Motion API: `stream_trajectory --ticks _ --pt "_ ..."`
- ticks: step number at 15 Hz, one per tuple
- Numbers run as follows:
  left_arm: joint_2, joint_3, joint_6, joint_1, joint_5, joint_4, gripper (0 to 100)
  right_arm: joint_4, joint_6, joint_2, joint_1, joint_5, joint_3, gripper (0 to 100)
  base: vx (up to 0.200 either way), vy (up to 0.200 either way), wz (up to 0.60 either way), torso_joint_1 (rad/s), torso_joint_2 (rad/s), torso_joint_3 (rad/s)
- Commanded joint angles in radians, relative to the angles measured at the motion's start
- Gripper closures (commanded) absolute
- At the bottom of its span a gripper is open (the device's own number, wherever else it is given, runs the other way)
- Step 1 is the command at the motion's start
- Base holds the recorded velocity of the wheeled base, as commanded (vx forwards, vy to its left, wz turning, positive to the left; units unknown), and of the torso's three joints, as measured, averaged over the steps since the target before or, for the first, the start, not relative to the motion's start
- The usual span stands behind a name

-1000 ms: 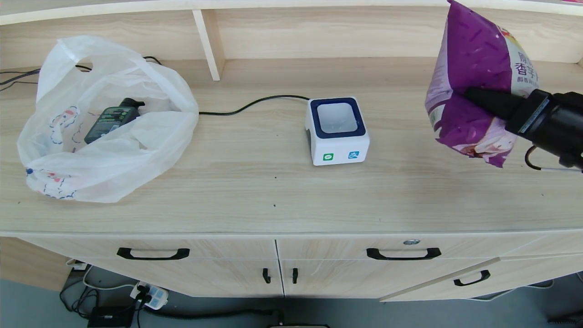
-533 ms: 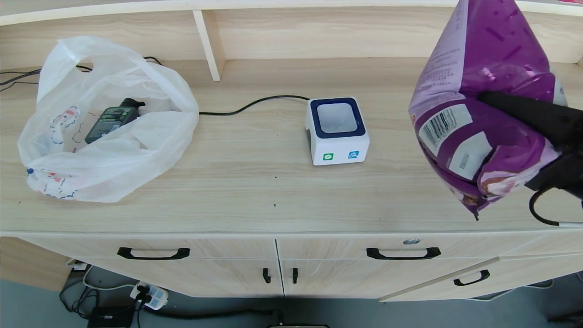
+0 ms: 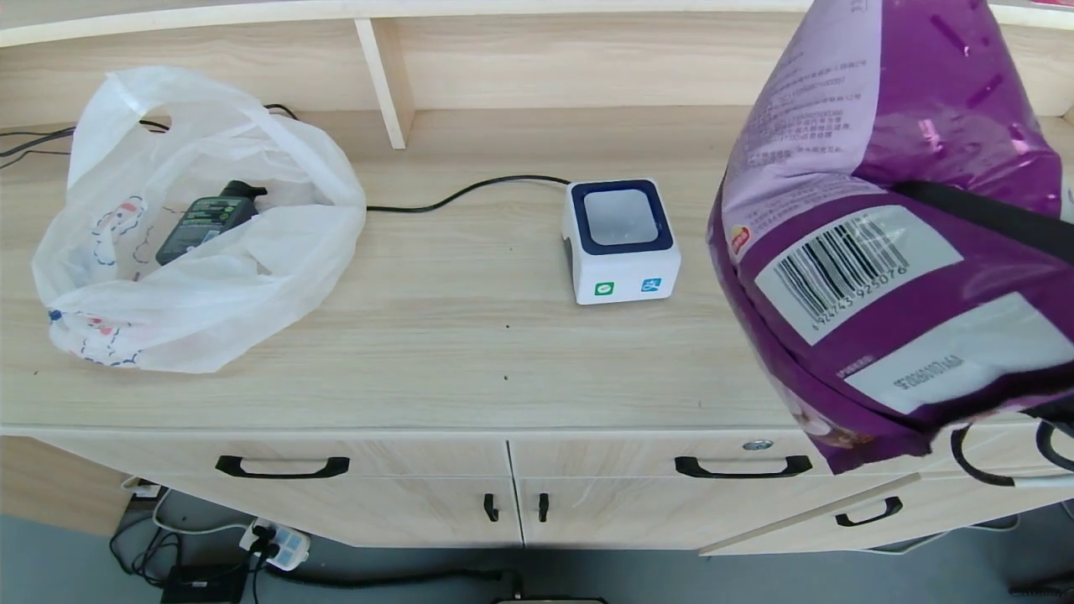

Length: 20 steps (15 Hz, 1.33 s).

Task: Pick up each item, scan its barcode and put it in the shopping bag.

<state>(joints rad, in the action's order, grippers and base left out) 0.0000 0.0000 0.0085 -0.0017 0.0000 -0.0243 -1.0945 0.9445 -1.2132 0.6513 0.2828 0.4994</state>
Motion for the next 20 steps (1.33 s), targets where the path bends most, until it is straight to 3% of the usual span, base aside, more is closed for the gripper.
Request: stream_trajectory --ticks 1,8,16,18,20 --pt "0.002 0.000 0.001 0.000 0.000 0.000 0 -0.015 0.002 -0.005 0.071 0.003 0.028 100 0.000 0.000 0.00 0.000 0.00 0.000" --pt "0.002 0.000 0.002 0.000 0.000 0.000 0 -0.051 -0.003 0.009 0.169 0.016 0.024 100 0.000 0.000 0.00 0.000 0.00 0.000" --pt "0.002 0.000 0.002 0.000 0.000 0.000 0 -0.068 -0.019 0.000 0.165 0.032 0.016 100 0.000 0.000 0.00 0.000 0.00 0.000" --pt "0.002 0.000 0.002 0.000 0.000 -0.002 0 -0.048 -0.130 -0.026 0.120 0.029 0.016 100 0.000 0.000 0.00 0.000 0.00 0.000" --pt "0.002 0.000 0.002 0.000 0.000 -0.002 0 0.068 -0.398 -0.048 0.030 0.018 0.044 100 0.000 0.000 0.00 0.000 0.00 0.000"
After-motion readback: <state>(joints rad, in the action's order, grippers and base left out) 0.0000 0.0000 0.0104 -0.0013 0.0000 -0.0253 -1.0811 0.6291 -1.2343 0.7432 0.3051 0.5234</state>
